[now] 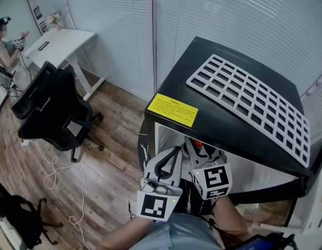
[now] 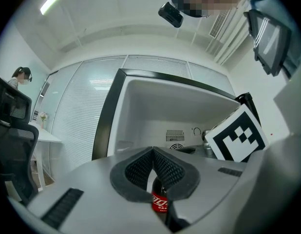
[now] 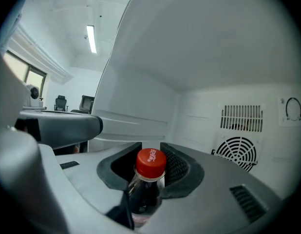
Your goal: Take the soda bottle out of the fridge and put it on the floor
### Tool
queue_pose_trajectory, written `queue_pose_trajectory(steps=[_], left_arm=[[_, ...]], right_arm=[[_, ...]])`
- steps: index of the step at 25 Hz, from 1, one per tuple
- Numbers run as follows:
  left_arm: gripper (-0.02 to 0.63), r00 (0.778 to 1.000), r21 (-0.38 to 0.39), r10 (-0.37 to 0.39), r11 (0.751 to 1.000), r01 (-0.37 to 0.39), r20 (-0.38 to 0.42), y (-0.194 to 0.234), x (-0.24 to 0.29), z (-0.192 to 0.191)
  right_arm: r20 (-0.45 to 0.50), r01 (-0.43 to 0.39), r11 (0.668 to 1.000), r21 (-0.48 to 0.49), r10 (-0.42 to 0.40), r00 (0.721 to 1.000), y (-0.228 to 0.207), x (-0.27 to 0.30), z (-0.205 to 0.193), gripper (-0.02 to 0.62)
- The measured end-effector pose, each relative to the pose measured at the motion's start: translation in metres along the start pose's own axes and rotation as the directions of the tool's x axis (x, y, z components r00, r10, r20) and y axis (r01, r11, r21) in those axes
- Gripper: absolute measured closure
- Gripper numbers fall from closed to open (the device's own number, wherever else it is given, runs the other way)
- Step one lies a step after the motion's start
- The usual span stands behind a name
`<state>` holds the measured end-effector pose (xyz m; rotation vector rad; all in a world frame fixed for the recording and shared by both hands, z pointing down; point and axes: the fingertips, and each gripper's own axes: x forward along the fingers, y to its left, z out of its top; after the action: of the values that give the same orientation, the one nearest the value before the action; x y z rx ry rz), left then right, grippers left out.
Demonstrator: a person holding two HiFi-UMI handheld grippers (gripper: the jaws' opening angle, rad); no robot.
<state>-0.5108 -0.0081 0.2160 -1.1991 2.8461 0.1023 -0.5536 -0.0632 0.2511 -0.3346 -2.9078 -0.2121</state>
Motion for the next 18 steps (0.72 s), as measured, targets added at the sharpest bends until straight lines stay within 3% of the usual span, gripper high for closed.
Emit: queue_pose_trajectory(steps=[10,18], left_arm=[[0.589,0.993,-0.014,-0.114,0.993,0.114,0.028,-0.018,-0.025,0.016],[0.589,0.962,-0.012,-0.271,0.962,0.272,0.035,-0.043,-0.051,0.024]], right_arm=[[0.024,0.111,0.994,0.025,-0.112,0.993,0.008,-0.05,0.015,0.466],[0.022,0.268,0.961,0.063,-0.27,0.963,0.021,-0.109,0.013,0.466]])
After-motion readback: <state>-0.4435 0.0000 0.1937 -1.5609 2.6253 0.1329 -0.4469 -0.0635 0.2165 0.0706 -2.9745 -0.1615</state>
